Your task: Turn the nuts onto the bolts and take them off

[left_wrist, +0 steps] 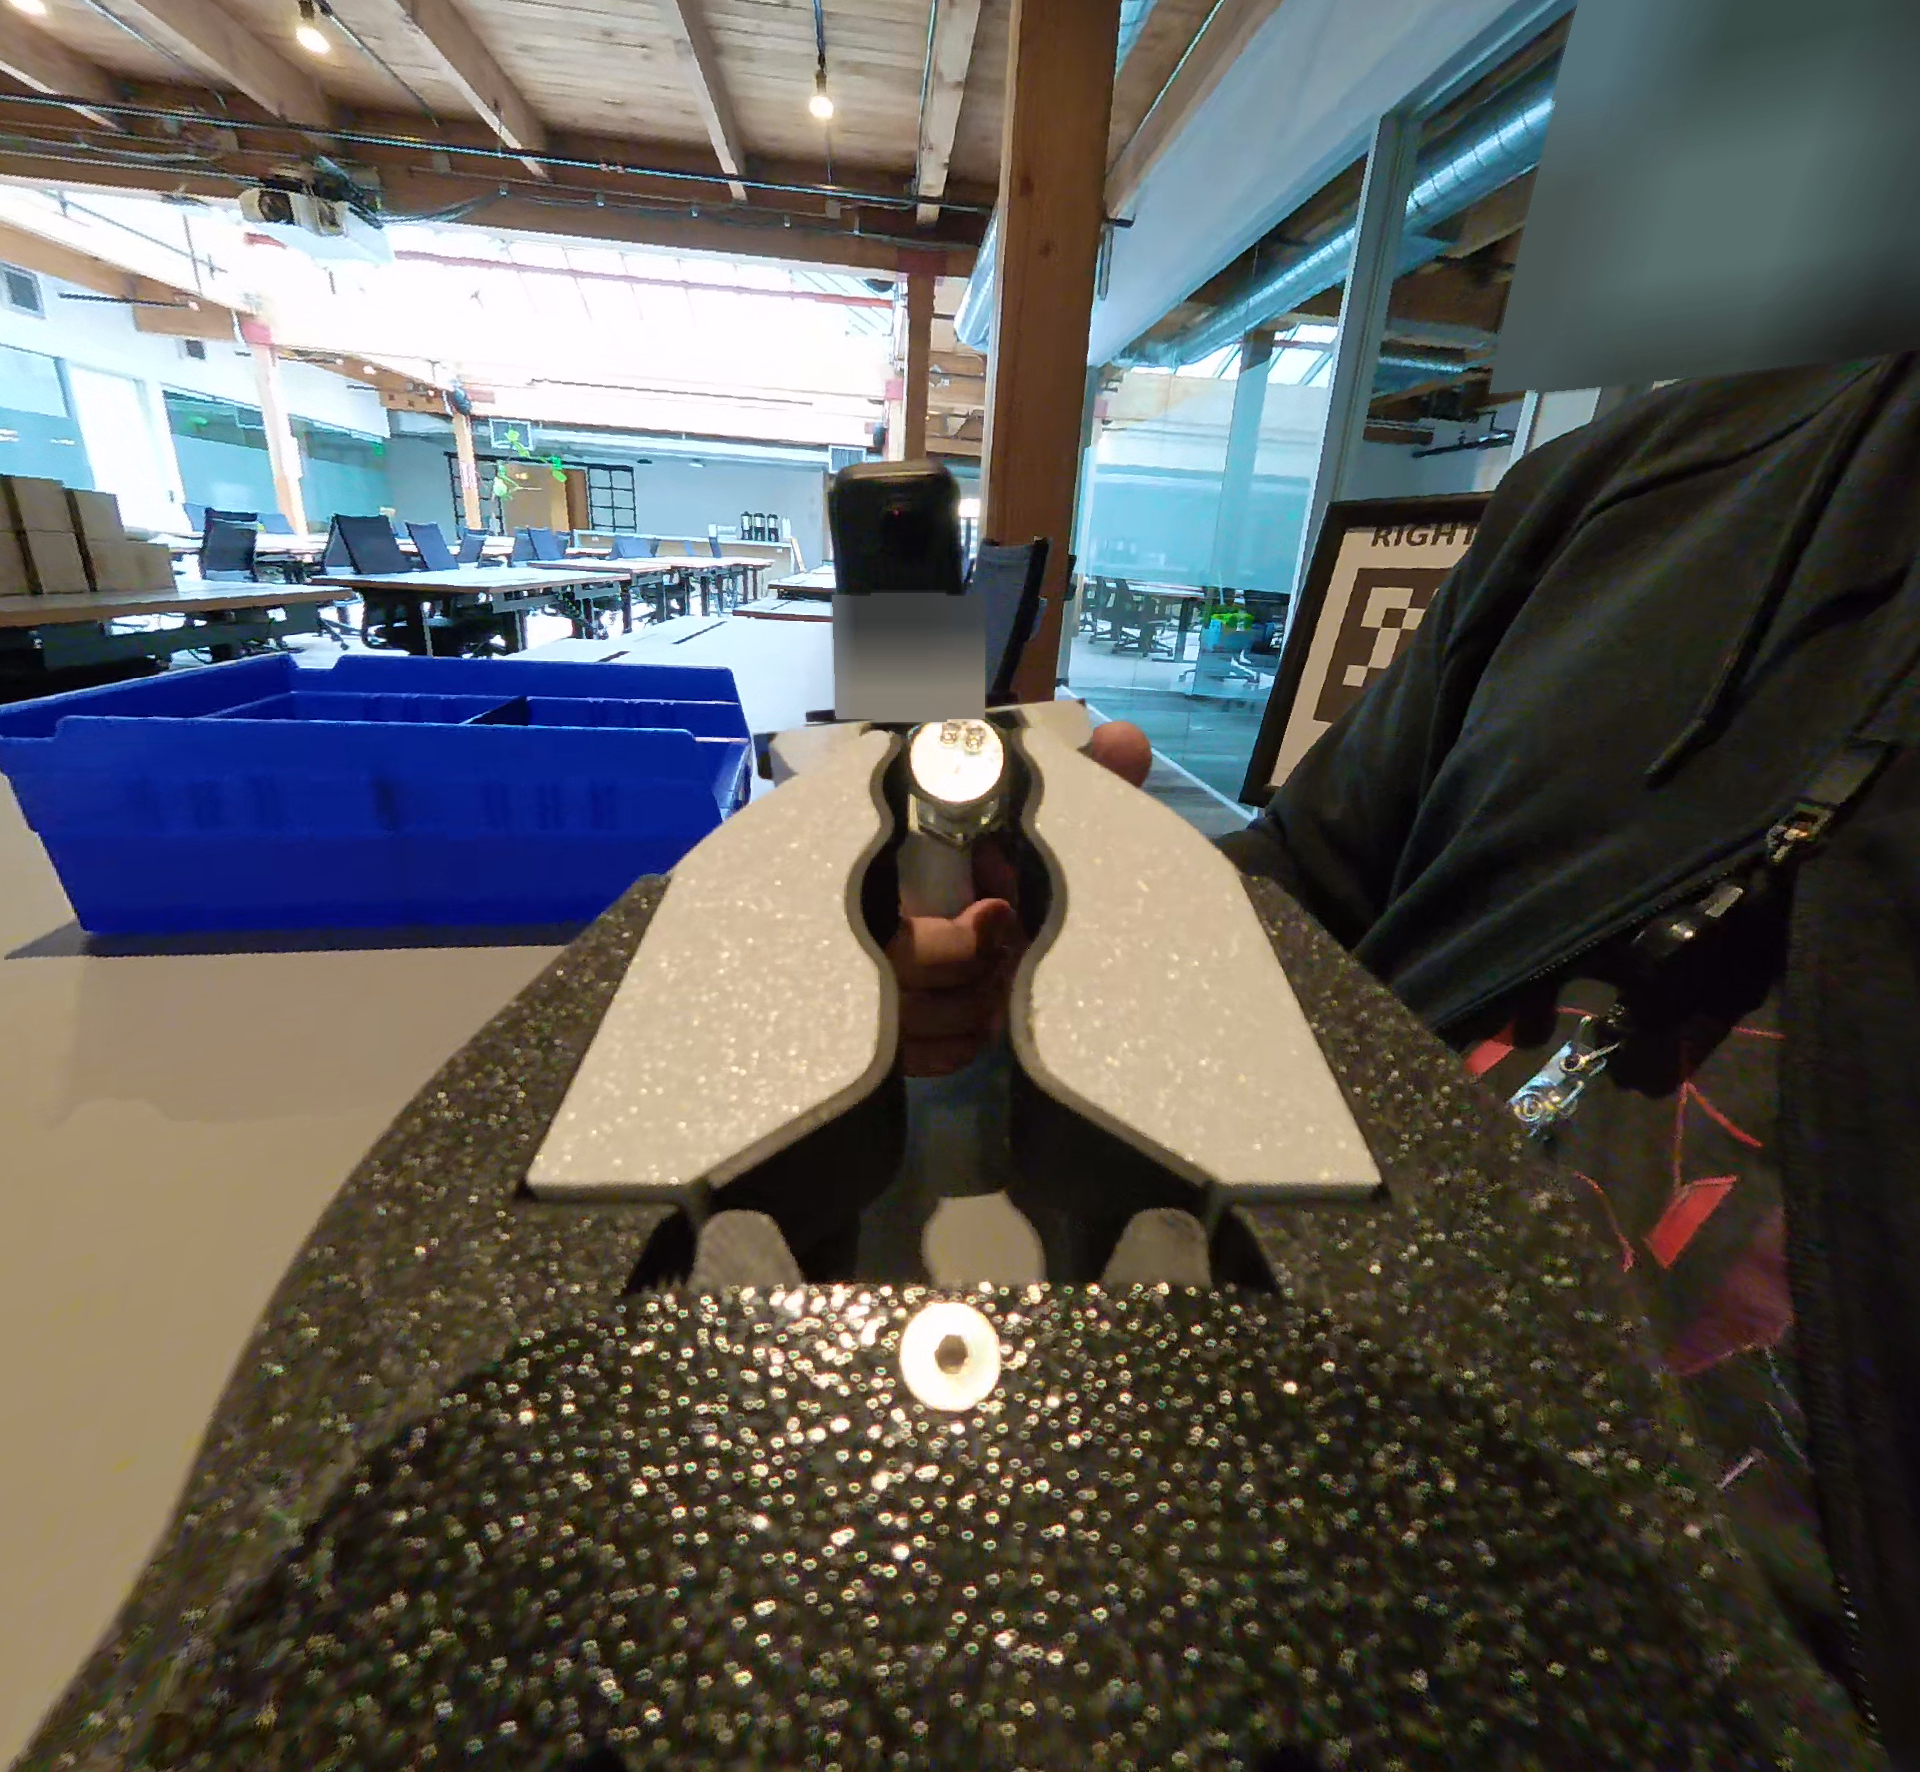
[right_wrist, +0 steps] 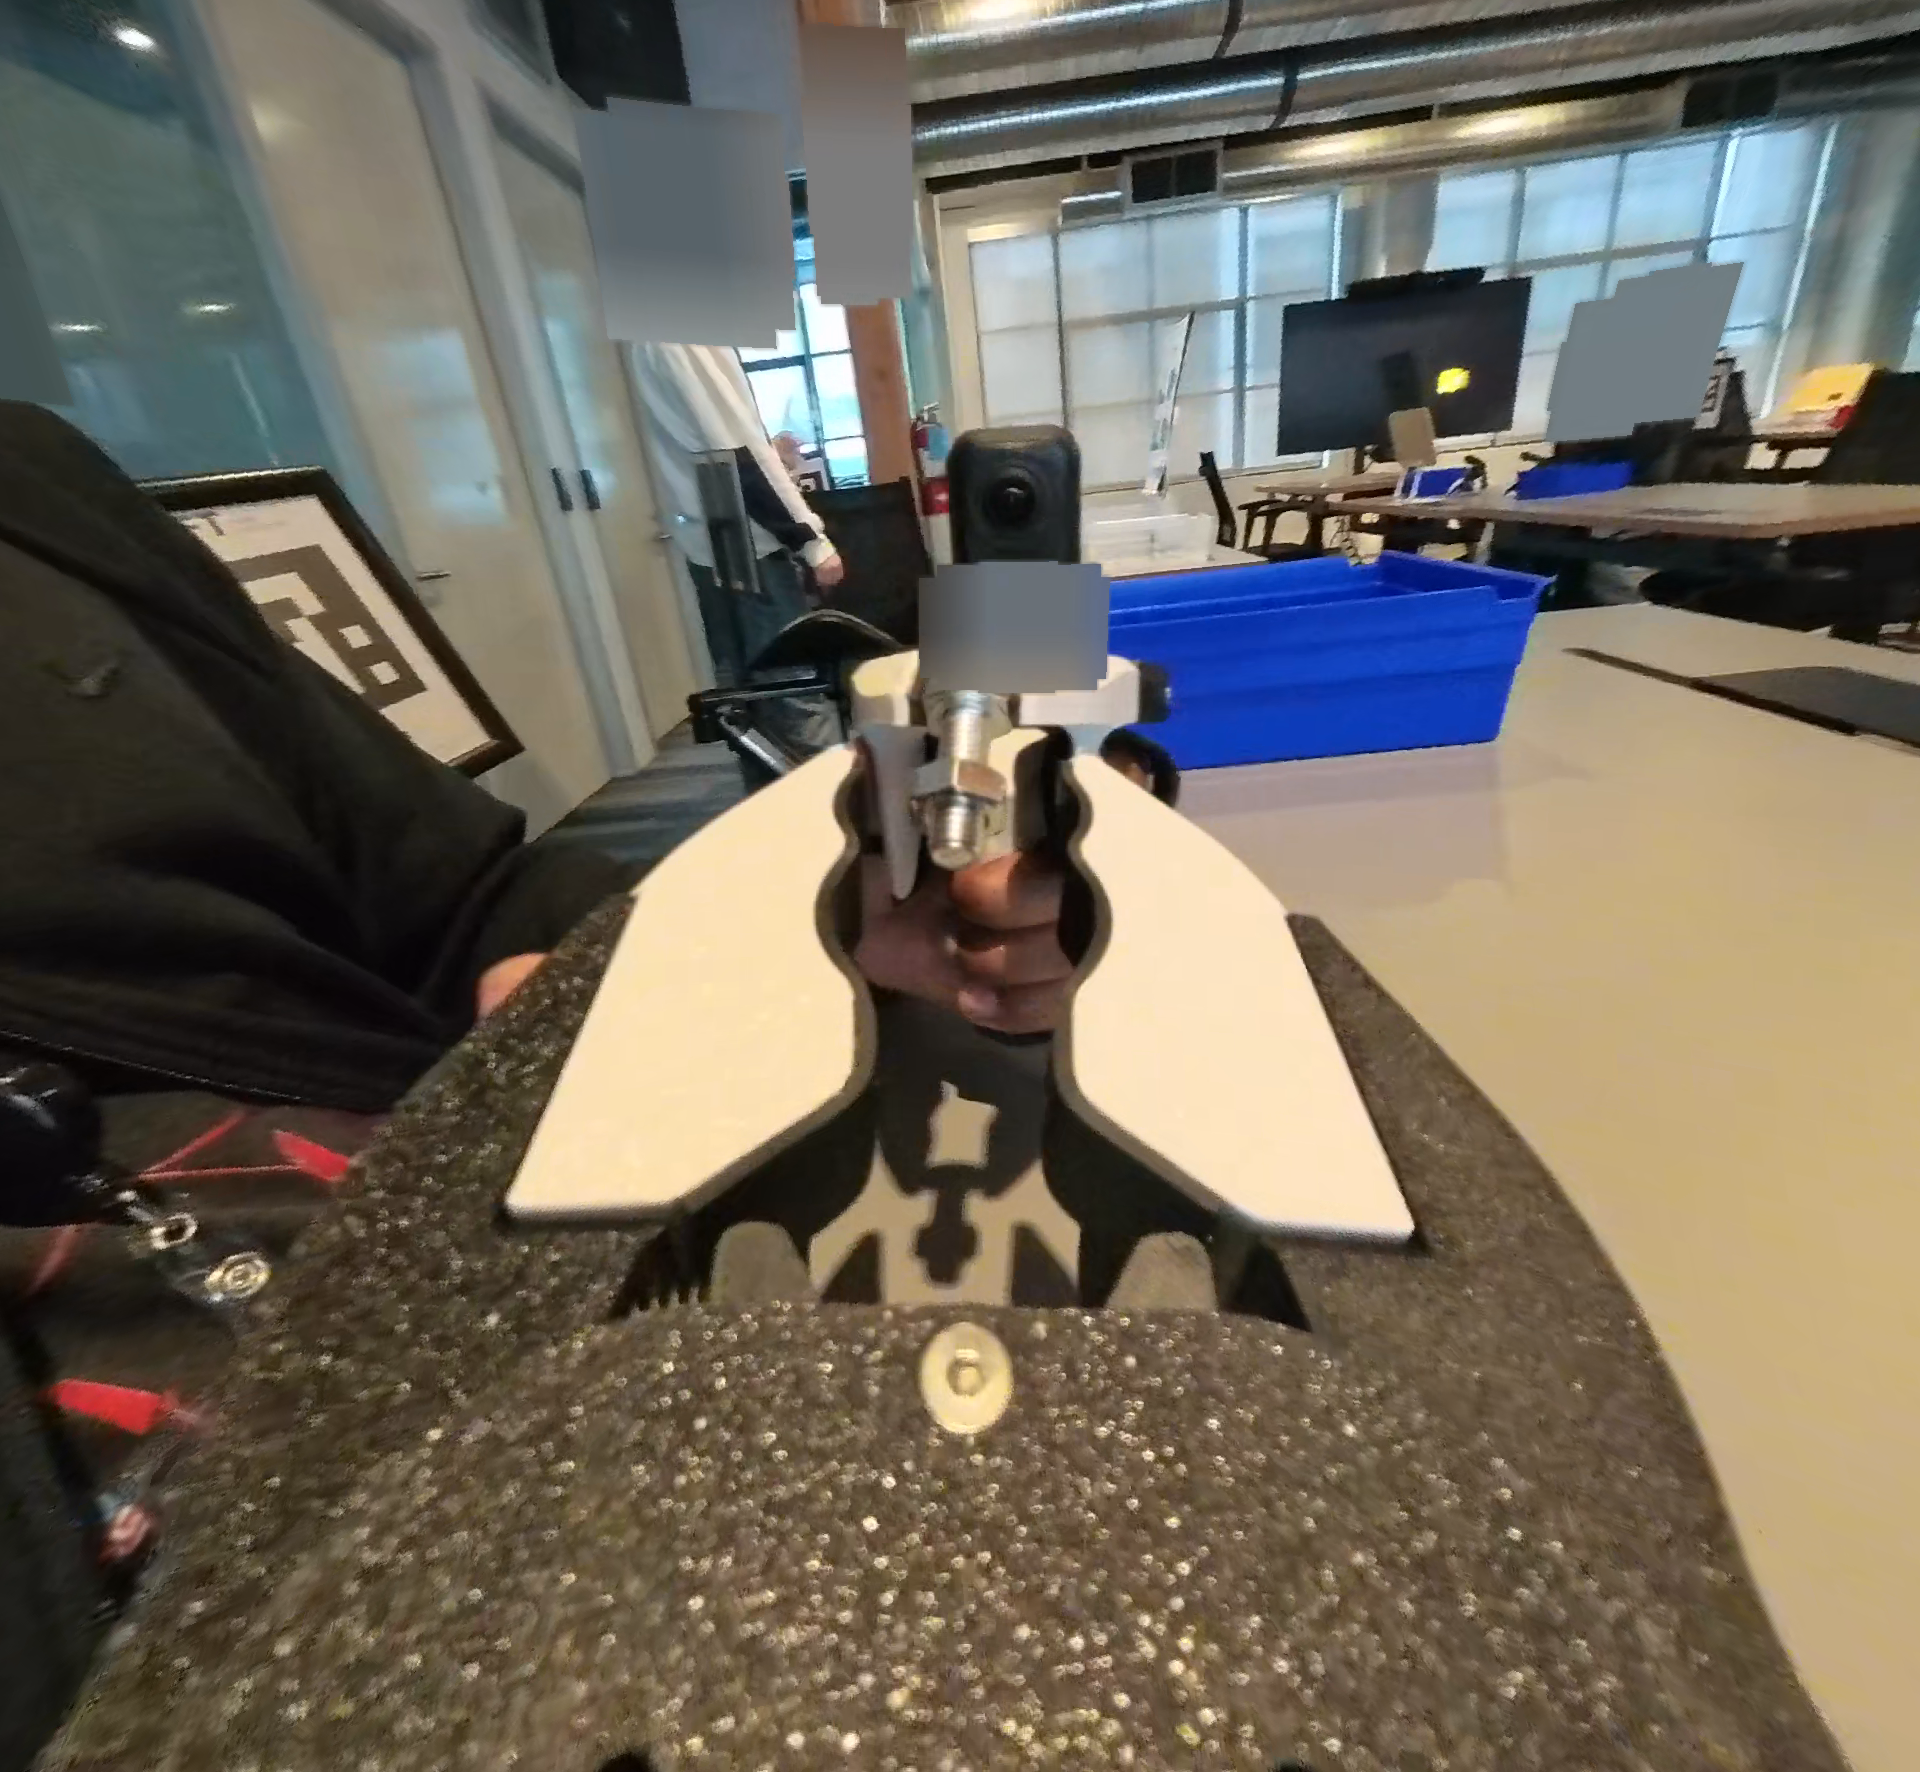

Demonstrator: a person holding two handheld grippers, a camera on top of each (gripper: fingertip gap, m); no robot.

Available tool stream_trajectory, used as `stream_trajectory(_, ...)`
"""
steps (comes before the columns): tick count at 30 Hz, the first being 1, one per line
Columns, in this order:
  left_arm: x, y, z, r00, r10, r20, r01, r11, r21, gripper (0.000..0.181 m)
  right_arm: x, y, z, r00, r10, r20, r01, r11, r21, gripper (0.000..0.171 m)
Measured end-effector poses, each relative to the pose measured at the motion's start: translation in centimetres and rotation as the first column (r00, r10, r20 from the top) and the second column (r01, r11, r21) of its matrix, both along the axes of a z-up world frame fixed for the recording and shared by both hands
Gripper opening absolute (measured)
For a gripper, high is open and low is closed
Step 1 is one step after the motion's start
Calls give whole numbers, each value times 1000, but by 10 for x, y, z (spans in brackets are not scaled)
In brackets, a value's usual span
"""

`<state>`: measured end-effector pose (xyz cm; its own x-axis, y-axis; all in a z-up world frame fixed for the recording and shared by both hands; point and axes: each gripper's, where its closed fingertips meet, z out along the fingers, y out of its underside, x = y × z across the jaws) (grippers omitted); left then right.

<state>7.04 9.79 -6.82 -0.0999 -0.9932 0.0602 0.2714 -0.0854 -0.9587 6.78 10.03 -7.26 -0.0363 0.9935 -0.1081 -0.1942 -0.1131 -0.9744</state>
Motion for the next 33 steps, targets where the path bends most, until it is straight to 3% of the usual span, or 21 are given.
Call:
stream_trajectory(6, 2, -5, 0, 1000, -7, -1, 7, 999, 37, 17, -6, -7, -6, 998, 55, 32, -54, 998, -13, 19)
stream_trajectory(10, 2, -1, -2, 1000, 7, -13, -7, 1000, 15, 17, -6, -1, -9, 991, -109, 81, 93, 979, 182, 19)
stream_trajectory(12, 2, 3, -4, 1000, 8, -22, -8, 1000, -17, 17, -6, 5, -11, 951, -294, 99, 230, 881, 413, 19)
stream_trajectory(14, 3, 5, -6, 999, 6, -33, -7, 999, -40, 17, -5, 11, -14, 868, -492, 67, 331, 672, 662, 19)
stream_trajectory(15, 2, 5, -6, 999, 5, -32, -6, 999, -42, 17, -5, 12, -15, 833, -552, 41, 350, 582, 735, 19)
stream_trajectory(16, 2, 4, -5, 1000, -3, -22, 2, 999, -41, 17, -6, 11, -15, 823, -568, 28, 353, 548, 758, 20)
stream_trajectory(19, -1, 3, -1, 1000, 1, 8, 0, 999, -33, 17, -8, 3, -10, 891, -453, 38, 326, 695, 641, 31)
stream_trajectory(24, -4, 1, 4, 999, -10, 38, 11, 1000, -20, 17, -1, 4, 1, 976, -218, 21, 204, 938, 280, 36)
stream_trajectory(29, -2, -3, 4, 999, -17, 32, 17, 1000, 3, 17, 0, 1, 3, 998, -66, -5, 67, 995, 79, 33)
stream_trajectory(33, -1, -1, 2, 1000, -9, 23, 9, 1000, -5, 17, -6, -2, -4, 997, -58, 43, 54, 994, 95, 25)
